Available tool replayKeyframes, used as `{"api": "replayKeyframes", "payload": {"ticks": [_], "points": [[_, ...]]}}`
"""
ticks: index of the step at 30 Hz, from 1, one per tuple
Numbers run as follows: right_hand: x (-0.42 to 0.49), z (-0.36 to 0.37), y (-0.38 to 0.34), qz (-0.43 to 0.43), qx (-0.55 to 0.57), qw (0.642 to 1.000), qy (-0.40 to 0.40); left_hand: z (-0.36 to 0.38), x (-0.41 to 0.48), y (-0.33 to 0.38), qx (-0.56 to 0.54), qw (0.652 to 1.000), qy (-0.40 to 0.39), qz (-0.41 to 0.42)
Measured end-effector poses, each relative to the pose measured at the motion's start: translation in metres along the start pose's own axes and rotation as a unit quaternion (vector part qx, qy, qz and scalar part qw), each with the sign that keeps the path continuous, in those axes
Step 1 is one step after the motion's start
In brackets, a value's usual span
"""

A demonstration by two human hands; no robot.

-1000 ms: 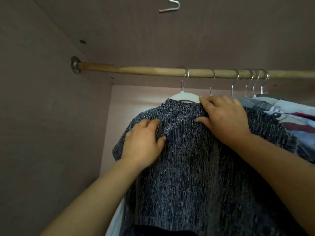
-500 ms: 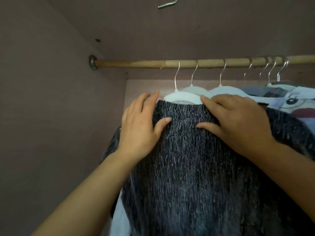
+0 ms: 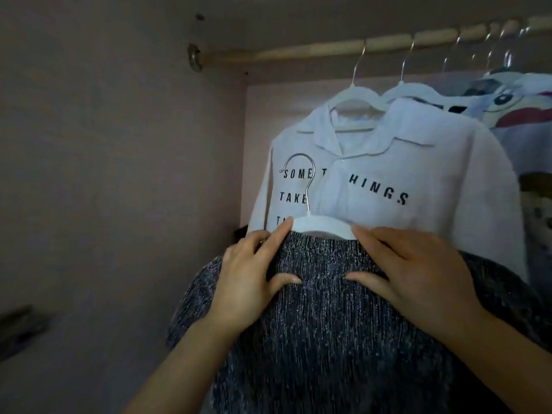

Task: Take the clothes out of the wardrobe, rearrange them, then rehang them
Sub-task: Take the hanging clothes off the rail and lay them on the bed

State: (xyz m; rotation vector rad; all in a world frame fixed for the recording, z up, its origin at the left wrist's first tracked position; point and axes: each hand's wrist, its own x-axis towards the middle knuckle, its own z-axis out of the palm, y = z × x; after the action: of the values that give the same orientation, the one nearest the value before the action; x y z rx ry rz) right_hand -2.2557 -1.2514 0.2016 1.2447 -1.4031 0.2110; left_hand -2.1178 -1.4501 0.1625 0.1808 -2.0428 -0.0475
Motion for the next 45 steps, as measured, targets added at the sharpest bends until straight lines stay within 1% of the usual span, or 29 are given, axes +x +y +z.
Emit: {"api": "replayKeyframes", "payload": {"ticks": [3,8,11,14,18,21,24,28,33,35,38,40,43,45], "points": [[-0.029,-0.027,-0.022,0.035,-0.006,0.999,-0.022,-0.008,-0.028,0.015,-0.032,0.999,-0.012,0.0],[-0.073,-0.084,-0.068,0.086,-0.038,0.994,-0.059,-0.029,-0.075,0.044,-0.074,0.996,-0.024,0.036],[-0.099,-0.134,-0.1,0.134,-0.055,0.985,-0.093,-0.045,-0.104,0.069,-0.108,0.991,-0.046,0.062],[-0.126,-0.192,-0.135,0.169,-0.09,0.976,-0.108,-0.064,-0.134,0.098,-0.126,0.984,-0.058,0.109],[-0.159,-0.275,-0.175,0.231,-0.136,0.953,-0.144,-0.086,-0.172,0.146,-0.183,0.966,-0.08,0.163],[-0.183,-0.338,-0.205,0.277,-0.169,0.929,-0.179,-0.106,-0.201,0.188,-0.243,0.945,-0.106,0.192],[-0.204,-0.4,-0.235,0.319,-0.198,0.904,-0.206,-0.126,-0.231,0.231,-0.285,0.926,-0.114,0.22],[-0.227,-0.495,-0.287,0.367,-0.254,0.864,-0.232,-0.168,-0.28,0.295,-0.362,0.886,-0.142,0.253],[-0.245,-0.619,-0.367,0.418,-0.324,0.811,-0.249,-0.239,-0.346,0.376,-0.422,0.84,-0.13,0.314],[-0.248,-0.669,-0.4,0.435,-0.354,0.787,-0.259,-0.273,-0.373,0.408,-0.443,0.819,-0.142,0.335],[-0.248,-0.751,-0.457,0.46,-0.416,0.734,-0.278,-0.33,-0.418,0.461,-0.495,0.767,-0.165,0.374],[-0.243,-0.802,-0.493,0.478,-0.456,0.693,-0.288,-0.369,-0.444,0.496,-0.535,0.723,-0.173,0.402],[-0.231,-0.87,-0.545,0.5,-0.52,0.626,-0.295,-0.426,-0.48,0.546,-0.581,0.665,-0.169,0.439],[-0.221,-0.908,-0.58,0.512,-0.563,0.575,-0.301,-0.463,-0.503,0.577,-0.616,0.618,-0.159,0.461]]}}
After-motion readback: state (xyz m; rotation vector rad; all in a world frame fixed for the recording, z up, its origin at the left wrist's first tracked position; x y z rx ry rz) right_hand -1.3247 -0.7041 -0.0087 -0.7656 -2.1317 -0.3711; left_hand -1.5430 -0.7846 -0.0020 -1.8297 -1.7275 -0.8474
